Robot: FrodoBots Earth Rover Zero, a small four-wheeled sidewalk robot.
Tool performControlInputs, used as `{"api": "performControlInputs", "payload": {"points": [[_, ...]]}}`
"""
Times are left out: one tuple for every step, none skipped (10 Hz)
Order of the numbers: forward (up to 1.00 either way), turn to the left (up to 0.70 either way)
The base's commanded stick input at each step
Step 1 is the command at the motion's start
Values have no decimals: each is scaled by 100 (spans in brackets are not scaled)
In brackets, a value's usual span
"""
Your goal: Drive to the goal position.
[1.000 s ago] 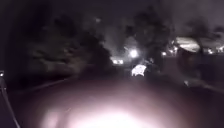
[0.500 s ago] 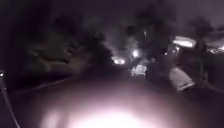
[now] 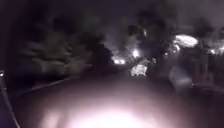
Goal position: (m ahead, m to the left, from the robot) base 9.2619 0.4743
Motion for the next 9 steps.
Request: {"api": "performControlInputs", "payload": {"points": [[50, 0], [50, 0], [50, 0], [50, 0], [50, 0], [50, 0], [50, 0], [50, 0], [50, 0]]}}
